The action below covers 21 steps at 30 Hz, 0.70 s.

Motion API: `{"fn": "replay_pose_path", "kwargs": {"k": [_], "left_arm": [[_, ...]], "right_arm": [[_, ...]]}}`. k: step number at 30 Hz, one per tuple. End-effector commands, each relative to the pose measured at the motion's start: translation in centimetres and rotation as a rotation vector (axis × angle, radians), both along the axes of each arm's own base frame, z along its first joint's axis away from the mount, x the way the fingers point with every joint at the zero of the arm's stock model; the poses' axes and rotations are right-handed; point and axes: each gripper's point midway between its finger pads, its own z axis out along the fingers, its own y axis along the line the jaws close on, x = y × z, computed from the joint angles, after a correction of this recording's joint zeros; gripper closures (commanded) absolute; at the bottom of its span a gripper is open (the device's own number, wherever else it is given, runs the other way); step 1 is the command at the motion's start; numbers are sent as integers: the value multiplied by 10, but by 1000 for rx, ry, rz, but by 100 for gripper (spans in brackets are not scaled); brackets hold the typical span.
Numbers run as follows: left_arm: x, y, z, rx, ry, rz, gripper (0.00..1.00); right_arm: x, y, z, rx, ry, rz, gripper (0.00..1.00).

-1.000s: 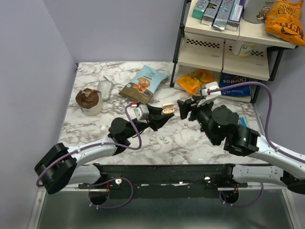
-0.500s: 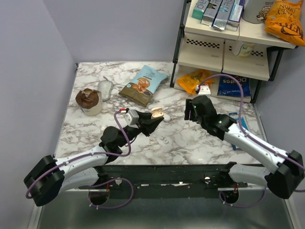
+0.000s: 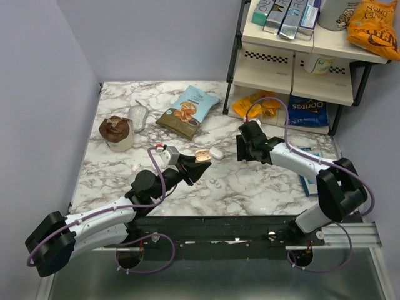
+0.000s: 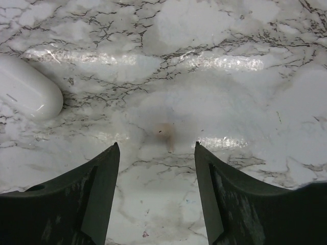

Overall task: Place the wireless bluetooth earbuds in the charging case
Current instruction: Pick up the earbud from the center of the board.

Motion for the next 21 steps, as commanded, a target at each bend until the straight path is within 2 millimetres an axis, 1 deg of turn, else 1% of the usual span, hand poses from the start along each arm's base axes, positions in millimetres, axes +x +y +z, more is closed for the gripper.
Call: {"fn": "replay_pose_path", "kwargs": {"k": [1,6,11,16,19,21], "left_arm": [[-3,1,1,-25,22,0,100],[-6,-1,-2,-13,16,-9,100],[-8,-3,-3,-1,7,-9,100],[-9,-4,-3,7,3,-14,100],[-9,-4,-3,10,-1,-11,100],[-8,-4,-4,13,0,-9,100]], "right_arm": [[11,6,-13,-7,32,30,35],[14,4,-27,-18,62,31,43],[12,2,-40,-31,90,29,43],[15,4,-45,-34,94,30,44],[15,4,-47,-38,99,32,47],[15,4,-49,-39,102,32,51]]}}
